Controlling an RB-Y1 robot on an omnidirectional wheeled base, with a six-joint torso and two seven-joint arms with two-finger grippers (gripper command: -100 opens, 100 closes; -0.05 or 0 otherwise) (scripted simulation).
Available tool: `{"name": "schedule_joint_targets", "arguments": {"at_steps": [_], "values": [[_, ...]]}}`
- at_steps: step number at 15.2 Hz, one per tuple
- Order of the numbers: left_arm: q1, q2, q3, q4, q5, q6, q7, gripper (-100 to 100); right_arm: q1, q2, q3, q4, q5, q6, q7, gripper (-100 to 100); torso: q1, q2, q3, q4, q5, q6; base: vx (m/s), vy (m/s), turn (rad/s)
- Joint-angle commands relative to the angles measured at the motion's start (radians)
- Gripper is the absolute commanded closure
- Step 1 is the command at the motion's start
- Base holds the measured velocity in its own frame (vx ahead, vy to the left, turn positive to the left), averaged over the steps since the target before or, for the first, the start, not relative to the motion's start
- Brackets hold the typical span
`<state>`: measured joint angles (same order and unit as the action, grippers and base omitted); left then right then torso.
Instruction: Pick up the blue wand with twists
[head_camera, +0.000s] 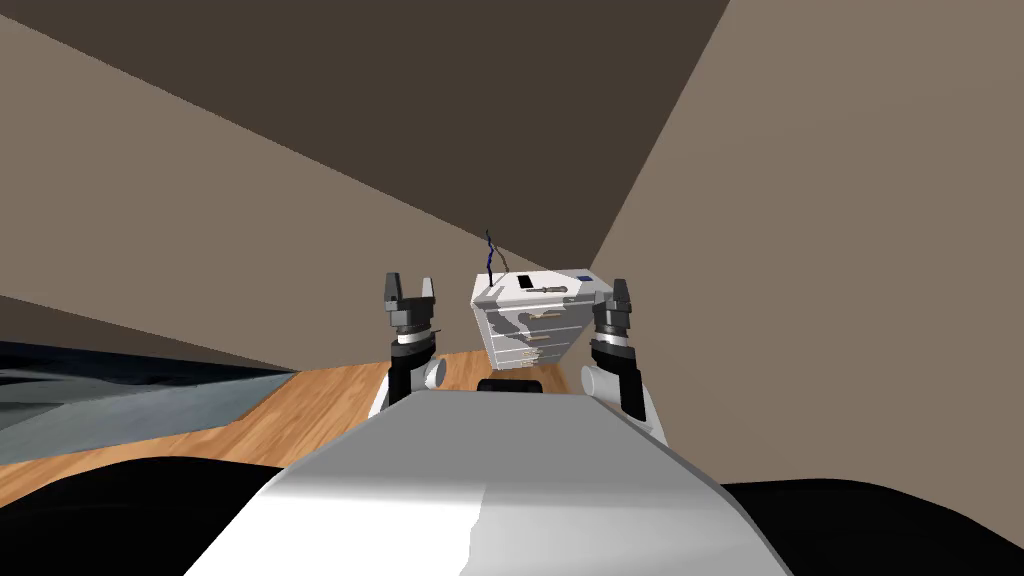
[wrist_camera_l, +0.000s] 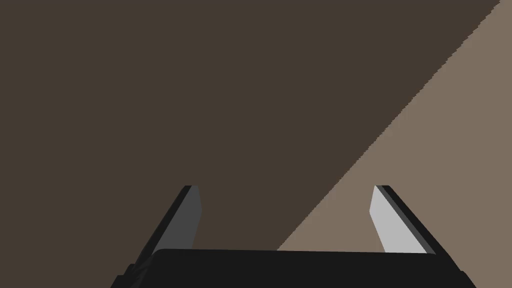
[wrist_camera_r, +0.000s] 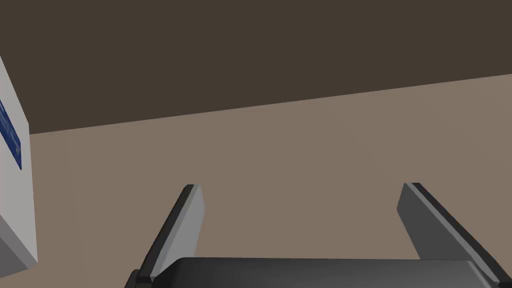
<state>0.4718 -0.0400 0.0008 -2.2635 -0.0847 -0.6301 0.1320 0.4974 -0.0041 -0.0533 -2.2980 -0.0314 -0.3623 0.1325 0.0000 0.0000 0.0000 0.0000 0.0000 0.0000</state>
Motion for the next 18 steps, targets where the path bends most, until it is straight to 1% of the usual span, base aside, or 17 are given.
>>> {"name": "schedule_joint_targets", "arguments": {"at_steps": [1, 2, 3, 4, 5, 7, 8, 10, 11, 12, 13, 14, 15, 16, 17, 18], "values": [[-0.012, 0.045, 0.004, 0.011, 0.012, -0.006, -0.009, -100, 0.000, 0.000, 0.000, 0.000, 0.000, 0.000, 0.000, 0, 0.000, 0.000, 0.000, 0.000, 0.000, 0.000, -0.005, -0.005, -0.028], [-0.012, 0.045, 0.004, 0.011, 0.012, -0.006, -0.009, -100, 0.000, 0.000, 0.000, 0.000, 0.000, 0.000, 0.000, 0, 0.000, 0.000, 0.000, 0.000, 0.000, 0.000, -0.009, -0.007, -0.041], [-0.025, 0.077, 0.008, 0.023, 0.023, -0.011, -0.019, -100, 0.000, 0.000, 0.000, 0.000, 0.000, 0.000, 0.000, 0, 0.000, 0.000, 0.000, 0.000, 0.000, 0.000, -0.013, -0.011, -0.064], [-0.041, 0.100, 0.014, 0.038, 0.039, -0.018, -0.031, -100, 0.000, 0.000, 0.000, 0.000, 0.000, 0.000, 0.000, 0, 0.000, 0.001, 0.000, 0.000, 0.000, 0.000, -0.019, -0.017, -0.106], [-0.041, 0.108, 0.014, 0.038, 0.039, -0.018, -0.031, -100, 0.000, 0.000, 0.000, 0.000, 0.000, 0.000, 0.000, 0, -0.001, 0.001, 0.000, 0.000, 0.000, 0.000, -0.022, -0.016, -0.068], [-0.086, 0.160, 0.028, 0.079, 0.080, -0.038, -0.064, -100, 0.000, 0.000, 0.000, 0.000, 0.000, 0.000, 0.000, 0, -0.001, 0.001, 0.001, 0.000, 0.000, 0.000, -0.026, -0.021, -0.094], [-0.086, 0.162, 0.028, 0.079, 0.080, -0.038, -0.064, -100, 0.000, 0.000, 0.000, 0.000, 0.000, 0.000, 0.000, 0, -0.001, 0.002, 0.001, 0.000, 0.000, 0.001, -0.030, -0.023, -0.100], [-0.140, 0.206, 0.046, 0.132, 0.133, -0.062, -0.106, -100, 0.000, 0.000, 0.000, 0.000, 0.000, 0.000, 0.000, 0, -0.001, 0.002, 0.001, 0.000, 0.000, 0.000, -0.034, -0.026, -0.143], [-0.143, 0.206, 0.046, 0.132, 0.133, -0.062, -0.106, -100, 0.000, 0.000, 0.000, 0.000, 0.000, 0.000, 0.000, 0, -0.001, 0.002, 0.001, 0.000, 0.000, 0.001, -0.039, -0.028, -0.136], [-0.176, 0.224, 0.057, 0.162, 0.164, -0.077, -0.130, -100, 0.000, 0.000, 0.000, 0.000, 0.000, 0.000, 0.000, 0, -0.002, 0.002, 0.001, 0.001, 0.000, 0.000, -0.037, -0.033, -0.110], [-0.199, 0.239, 0.068, 0.189, 0.187, -0.092, -0.157, -100, 0.000, 0.000, 0.000, 0.000, 0.000, 0.000, 0.000, 0, -0.002, 0.002, 0.001, 0.001, 0.000, 0.001, -0.050, -0.043, -0.170], [-0.212, 0.239, 0.068, 0.195, 0.197, -0.092, -0.157, -100, 0.000, 0.000, 0.000, 0.000, 0.000, 0.000, 0.000, 0, -0.002, 0.003, 0.002, 0.001, -0.001, 0.001, -0.045, -0.035, -0.131], [-0.241, 0.253, 0.080, 0.226, 0.227, -0.108, -0.185, -100, 0.000, 0.000, 0.000, 0.000, 0.000, 0.000, 0.000, 0, -0.002, 0.003, 0.002, 0.001, -0.001, 0.001, -0.037, -0.035, -0.168], [-0.250, 0.253, 0.080, 0.230, 0.232, -0.108, -0.185, -100, 0.000, 0.000, 0.000, 0.000, 0.000, 0.000, 0.000, 0, -0.002, 0.003, 0.001, 0.001, -0.001, 0.001, -0.034, -0.030, -0.131], [-0.285, 0.264, 0.093, 0.267, 0.265, -0.125, -0.214, -100, 0.000, 0.000, 0.000, 0.000, 0.000, 0.000, 0.000, 0, -0.002, 0.002, 0.001, 0.001, -0.001, 0.000, -0.037, -0.031, -0.120], [-0.291, 0.264, 0.093, 0.267, 0.269, -0.125, -0.214, -100, 0.000, 0.000, 0.000, 0.000, 0.000, 0.000, 0.000, 0, -0.002, 0.002, 0.001, 0.001, 0.000, 0.001, -0.036, -0.027, -0.118]]}}
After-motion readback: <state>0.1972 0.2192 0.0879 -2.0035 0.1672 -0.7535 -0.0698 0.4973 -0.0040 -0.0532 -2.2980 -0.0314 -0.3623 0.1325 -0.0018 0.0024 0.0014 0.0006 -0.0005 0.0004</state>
